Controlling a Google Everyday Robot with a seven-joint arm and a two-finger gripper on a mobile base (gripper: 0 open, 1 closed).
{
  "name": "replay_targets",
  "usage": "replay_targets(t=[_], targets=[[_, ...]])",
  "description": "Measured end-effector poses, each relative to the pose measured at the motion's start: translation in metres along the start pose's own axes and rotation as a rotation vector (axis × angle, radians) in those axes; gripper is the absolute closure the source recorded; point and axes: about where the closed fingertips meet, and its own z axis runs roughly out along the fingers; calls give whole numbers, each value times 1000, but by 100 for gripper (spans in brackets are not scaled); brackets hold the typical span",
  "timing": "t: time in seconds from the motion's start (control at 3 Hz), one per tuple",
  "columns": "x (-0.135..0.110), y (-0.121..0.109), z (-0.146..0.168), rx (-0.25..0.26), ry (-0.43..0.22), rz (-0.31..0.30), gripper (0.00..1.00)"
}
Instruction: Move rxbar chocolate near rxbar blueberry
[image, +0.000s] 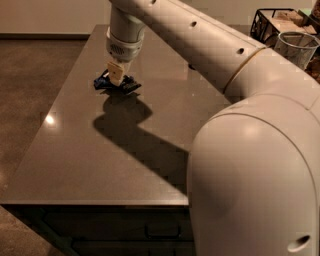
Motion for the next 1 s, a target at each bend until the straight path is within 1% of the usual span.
replay_targets(t=[0.33,0.67,1.0], targets=[[-1,-1,3,3,-2,0,13],[-2,0,5,0,0,-1,0],[-2,0,5,0,0,-1,0]])
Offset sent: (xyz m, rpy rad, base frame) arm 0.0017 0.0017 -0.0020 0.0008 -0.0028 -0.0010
